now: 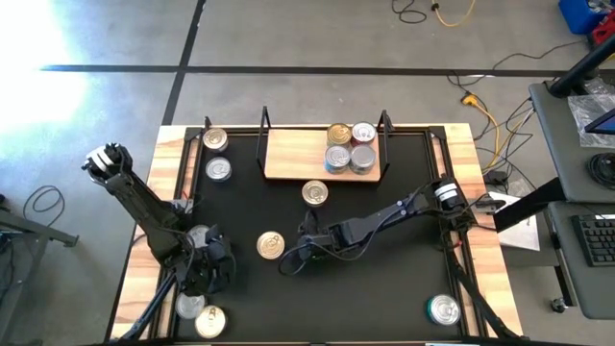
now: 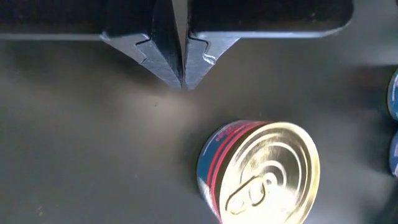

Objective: Stack canned seafood by type on shelf
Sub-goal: Put the blue-pink tuna can on the shelf

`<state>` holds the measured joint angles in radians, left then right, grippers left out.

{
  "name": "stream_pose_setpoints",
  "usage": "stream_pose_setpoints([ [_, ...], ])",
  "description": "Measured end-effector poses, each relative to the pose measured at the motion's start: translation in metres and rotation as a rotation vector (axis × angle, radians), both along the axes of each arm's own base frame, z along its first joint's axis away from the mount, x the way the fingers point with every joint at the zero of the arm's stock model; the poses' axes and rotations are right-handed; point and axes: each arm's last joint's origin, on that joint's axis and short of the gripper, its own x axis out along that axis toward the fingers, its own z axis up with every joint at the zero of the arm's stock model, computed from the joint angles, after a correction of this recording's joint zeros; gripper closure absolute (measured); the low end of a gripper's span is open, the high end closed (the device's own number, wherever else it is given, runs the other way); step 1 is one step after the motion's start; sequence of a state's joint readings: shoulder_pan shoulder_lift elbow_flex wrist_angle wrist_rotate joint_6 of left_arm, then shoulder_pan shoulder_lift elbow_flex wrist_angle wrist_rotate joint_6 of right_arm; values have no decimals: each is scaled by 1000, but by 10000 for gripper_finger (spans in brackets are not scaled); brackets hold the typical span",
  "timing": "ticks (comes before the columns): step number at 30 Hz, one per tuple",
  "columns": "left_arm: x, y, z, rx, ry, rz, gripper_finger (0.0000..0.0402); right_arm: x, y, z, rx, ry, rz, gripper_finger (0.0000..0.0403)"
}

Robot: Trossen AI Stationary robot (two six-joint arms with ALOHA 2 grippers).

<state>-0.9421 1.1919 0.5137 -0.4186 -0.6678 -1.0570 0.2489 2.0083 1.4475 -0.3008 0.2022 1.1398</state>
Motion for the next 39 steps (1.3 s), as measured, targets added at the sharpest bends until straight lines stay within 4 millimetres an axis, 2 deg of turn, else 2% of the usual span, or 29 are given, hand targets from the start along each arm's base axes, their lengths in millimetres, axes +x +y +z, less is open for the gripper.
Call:
stream_pose_setpoints([
  [7, 6, 2, 4, -77, -9, 91, 8, -1, 6, 0, 56, 17, 70, 394],
  [13, 15, 11, 5, -100, 71, 128, 2, -3, 11, 0, 70, 21, 91, 394],
  [21, 12, 16, 4, -98, 104, 179, 6, -2, 9, 0, 54, 16, 77, 394],
  [30, 13, 12, 3, 73, 19, 89, 13, -1, 5, 1, -75, -18, 6, 394],
  [34, 17, 8, -4, 88, 13, 105, 13, 2, -2, 2, -101, -47, -77, 394],
  [39, 21, 2, -19, 126, 51, 97, 13, 3, -4, 3, -102, -66, -84, 394],
])
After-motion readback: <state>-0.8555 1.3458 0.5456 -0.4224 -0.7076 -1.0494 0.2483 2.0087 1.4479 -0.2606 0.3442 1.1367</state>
